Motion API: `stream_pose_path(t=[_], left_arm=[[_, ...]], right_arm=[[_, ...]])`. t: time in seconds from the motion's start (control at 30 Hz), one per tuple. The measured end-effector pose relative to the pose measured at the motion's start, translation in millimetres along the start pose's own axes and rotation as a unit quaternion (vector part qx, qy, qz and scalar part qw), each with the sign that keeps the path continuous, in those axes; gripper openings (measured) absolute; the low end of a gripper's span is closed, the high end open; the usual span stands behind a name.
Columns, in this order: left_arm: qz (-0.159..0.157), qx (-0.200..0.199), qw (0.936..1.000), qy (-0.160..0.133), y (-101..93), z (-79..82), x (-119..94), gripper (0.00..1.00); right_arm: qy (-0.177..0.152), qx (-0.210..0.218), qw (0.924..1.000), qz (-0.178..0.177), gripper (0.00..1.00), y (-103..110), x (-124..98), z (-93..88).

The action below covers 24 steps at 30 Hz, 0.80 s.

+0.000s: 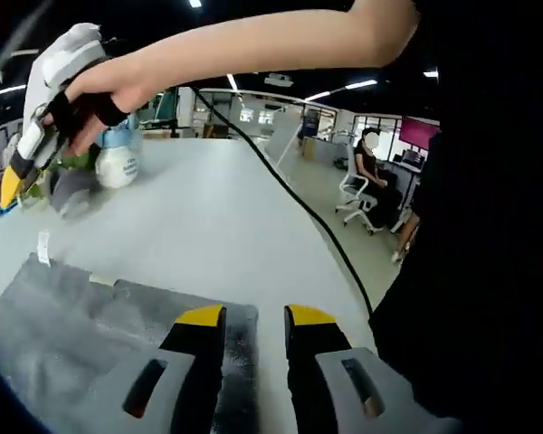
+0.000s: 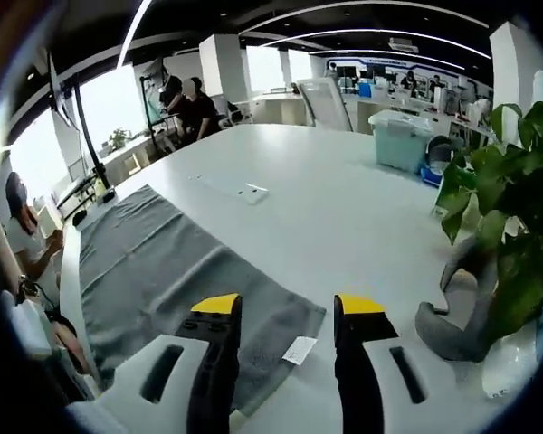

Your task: Fold the towel on the table until its edges align and the towel forms a compact rectangular stack.

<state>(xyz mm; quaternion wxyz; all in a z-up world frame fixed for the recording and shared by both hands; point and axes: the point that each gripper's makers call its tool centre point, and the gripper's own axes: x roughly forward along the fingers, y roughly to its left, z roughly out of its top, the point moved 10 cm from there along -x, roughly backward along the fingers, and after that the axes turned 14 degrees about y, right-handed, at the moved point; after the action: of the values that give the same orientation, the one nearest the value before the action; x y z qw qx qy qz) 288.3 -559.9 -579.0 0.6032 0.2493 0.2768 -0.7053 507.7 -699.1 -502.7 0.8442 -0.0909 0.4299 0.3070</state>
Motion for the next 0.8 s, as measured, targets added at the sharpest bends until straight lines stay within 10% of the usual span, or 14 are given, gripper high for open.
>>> stream_pose_path(t=[0.5,0.8], left_arm=[[0.001,0.030,0.9986,0.043,3.5,1.8,23,0.13],[0.003,0.057,0.9966,0.058,5.9,6.3,27,0.11]], right_arm=[[0.003,0.020,0.9998,-0.001,0.41,-6,15,-4.4],[-0.006,0.121,0.9921,0.029,0.25,-26,38,-18.2]])
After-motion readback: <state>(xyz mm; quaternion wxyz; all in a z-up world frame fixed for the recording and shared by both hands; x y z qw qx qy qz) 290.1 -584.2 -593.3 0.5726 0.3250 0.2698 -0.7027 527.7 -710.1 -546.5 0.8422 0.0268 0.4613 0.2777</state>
